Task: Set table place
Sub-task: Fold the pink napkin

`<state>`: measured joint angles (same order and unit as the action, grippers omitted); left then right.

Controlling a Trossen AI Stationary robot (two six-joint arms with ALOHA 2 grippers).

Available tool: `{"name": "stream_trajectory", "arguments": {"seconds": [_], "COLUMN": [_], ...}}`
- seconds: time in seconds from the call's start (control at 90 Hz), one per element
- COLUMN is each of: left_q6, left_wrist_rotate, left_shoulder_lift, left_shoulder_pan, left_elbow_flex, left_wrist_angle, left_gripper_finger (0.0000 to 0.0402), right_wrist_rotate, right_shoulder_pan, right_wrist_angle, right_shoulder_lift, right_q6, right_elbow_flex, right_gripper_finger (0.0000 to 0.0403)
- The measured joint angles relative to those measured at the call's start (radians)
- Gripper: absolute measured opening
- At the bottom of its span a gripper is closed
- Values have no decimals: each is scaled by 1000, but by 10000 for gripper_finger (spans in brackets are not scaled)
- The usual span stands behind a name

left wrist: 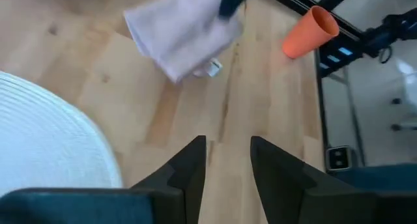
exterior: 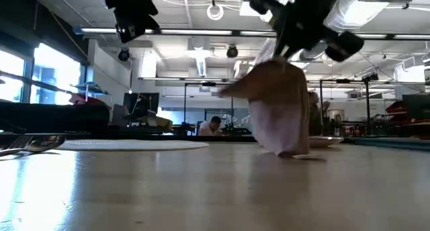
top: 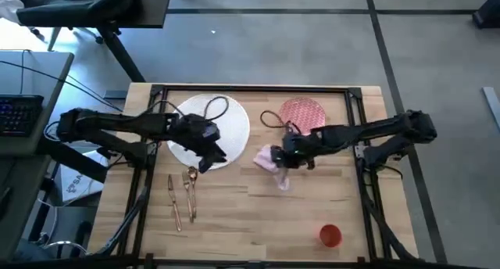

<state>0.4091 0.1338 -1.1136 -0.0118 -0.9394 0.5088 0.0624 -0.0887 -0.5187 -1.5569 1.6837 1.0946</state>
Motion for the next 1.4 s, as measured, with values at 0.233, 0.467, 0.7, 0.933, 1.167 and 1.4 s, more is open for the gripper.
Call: {"name": "stream_trajectory", "arguments": {"seconds": [0.233, 0.467, 0.7, 0.933, 1.167, 1.4], "left_q6": [82, 148, 215, 54, -190, -291], "left_wrist_rotate": [-40, -93, -144, -52, -119, -18], "left_shoulder_lift": [64, 69, 58, -39, -245, -439], "left_shoulder_pan": [-33, -76, -84, -123, -199, -200], "left_elbow_flex": [0, 0, 46, 146, 162, 162], "left_wrist_angle": [70, 80, 67, -151, -326, -417], "left_gripper_finger": [103, 103, 103, 103, 110, 152], "right_wrist_rotate": [91, 283, 418, 352, 173, 57], "right_shoulder_pan": [61, 146, 176, 137, 126, 101], "right_wrist_angle": [431, 591, 402, 2, -347, -492], "right_shoulder_lift": [-196, -229, -199, -207, -189, -73], "right_q6": [-54, -273, -803, -1472, -1440, -1345], "right_elbow_flex": [0, 0, 87, 230, 328, 332], "right_gripper_finger": [34, 154, 211, 196, 170, 147]}}
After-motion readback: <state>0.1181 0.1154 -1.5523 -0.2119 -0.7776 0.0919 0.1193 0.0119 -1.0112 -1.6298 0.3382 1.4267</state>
